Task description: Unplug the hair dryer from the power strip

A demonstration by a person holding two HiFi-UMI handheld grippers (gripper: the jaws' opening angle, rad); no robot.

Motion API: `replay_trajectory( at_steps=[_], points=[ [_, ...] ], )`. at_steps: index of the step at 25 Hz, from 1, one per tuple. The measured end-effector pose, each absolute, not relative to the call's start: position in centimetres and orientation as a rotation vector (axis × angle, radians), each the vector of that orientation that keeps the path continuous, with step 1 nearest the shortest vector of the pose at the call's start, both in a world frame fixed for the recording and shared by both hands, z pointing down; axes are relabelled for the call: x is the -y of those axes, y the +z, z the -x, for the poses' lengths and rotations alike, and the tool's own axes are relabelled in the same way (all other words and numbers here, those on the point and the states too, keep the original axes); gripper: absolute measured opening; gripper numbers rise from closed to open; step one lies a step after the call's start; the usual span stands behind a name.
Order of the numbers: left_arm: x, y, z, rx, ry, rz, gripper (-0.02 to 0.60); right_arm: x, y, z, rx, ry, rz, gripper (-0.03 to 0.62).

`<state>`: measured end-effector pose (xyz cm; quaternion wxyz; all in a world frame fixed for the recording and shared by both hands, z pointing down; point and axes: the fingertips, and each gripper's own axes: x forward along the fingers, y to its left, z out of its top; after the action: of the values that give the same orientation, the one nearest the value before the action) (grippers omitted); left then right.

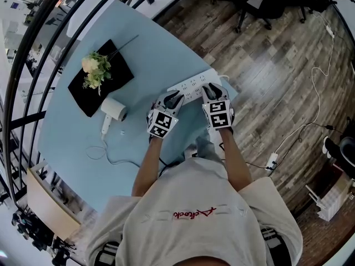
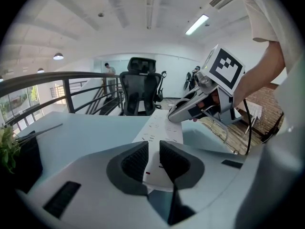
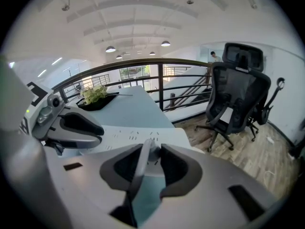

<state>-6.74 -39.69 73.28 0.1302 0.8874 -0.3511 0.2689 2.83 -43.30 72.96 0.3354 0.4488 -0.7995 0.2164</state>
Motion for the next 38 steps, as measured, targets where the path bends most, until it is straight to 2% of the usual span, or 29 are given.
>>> replay_trajectory(
  at_steps=[5, 11, 18, 21, 25, 38],
  points=[
    [39.6, 73.3, 6.6, 1.011, 0.806, -2.564, 0.072, 42.8, 72.6, -2.9, 2.101, 0.549, -1.157, 0.123],
    [40.0, 73.4, 6.7, 1.003, 0.819, -2.555, 0.072, 44.9, 67.9, -0.4, 2.227, 0.433, -1.147, 0.124],
    [40.0, 73.1, 7.0, 1.048, 0.808, -2.534, 0.072, 43.7, 68.1, -1.2, 2.234, 0.472, -1.156, 0.124],
    [39.9, 71.7, 6.7, 1.057, 0.786, -2.561, 0.064, 43.4, 67.6, -1.9, 2.248, 0.482, -1.174, 0.124],
    [39.4, 68.9, 6.1, 1.101, 0.679, -2.567, 0.009, 42.8, 66.3, -2.6, 2.296, 0.49, -1.194, 0.124],
    [33.3, 60.5, 6.8, 1.429, 0.453, -2.47, 0.009, 38.8, 61.7, -4.8, 2.467, 0.427, -1.143, 0.124]
  ],
)
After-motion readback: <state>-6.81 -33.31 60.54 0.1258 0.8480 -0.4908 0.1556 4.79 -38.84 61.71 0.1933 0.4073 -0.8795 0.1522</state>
